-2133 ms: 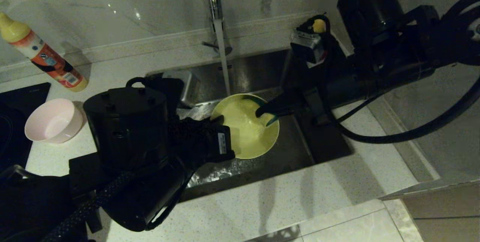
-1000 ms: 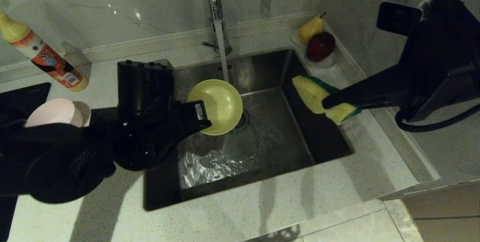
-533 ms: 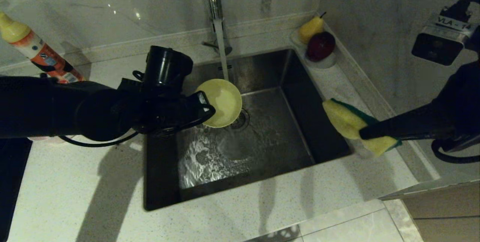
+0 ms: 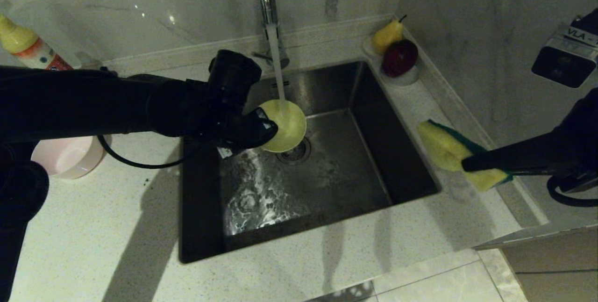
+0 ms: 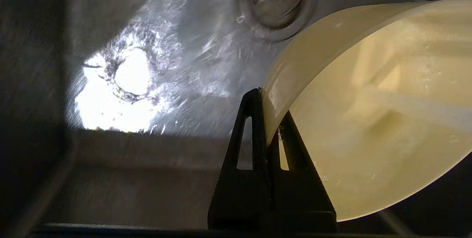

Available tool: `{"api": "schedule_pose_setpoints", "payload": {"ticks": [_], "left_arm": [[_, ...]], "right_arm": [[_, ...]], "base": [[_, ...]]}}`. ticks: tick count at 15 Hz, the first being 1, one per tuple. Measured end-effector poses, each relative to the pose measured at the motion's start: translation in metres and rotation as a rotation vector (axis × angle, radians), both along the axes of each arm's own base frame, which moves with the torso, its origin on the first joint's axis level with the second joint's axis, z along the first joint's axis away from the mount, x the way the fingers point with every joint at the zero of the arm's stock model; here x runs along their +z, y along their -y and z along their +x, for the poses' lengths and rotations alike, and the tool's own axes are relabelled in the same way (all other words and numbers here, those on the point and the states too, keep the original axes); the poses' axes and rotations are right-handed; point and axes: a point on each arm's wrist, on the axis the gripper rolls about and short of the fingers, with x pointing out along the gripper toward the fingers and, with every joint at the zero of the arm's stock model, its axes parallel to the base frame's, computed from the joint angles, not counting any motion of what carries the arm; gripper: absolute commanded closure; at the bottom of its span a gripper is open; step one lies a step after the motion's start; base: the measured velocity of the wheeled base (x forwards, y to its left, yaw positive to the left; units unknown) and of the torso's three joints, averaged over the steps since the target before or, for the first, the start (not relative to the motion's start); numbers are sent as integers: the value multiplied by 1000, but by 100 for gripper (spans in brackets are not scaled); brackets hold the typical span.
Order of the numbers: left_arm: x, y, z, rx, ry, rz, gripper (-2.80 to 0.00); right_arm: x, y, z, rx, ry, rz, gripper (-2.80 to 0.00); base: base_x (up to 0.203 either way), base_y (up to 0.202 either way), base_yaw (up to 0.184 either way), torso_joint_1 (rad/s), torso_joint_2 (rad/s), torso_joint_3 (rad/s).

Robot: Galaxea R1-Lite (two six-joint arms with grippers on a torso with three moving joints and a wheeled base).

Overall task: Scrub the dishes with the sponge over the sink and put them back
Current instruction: Rinse the bowl

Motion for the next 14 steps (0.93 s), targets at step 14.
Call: {"api": "schedule_pose_setpoints", "payload": {"ticks": [14], "left_arm": [[0, -9, -24, -107, -157, -79, 0]], "right_arm": [[-3, 2, -2, -5, -9, -1, 0]], "base": [[0, 0, 0, 0, 0, 0]]}}
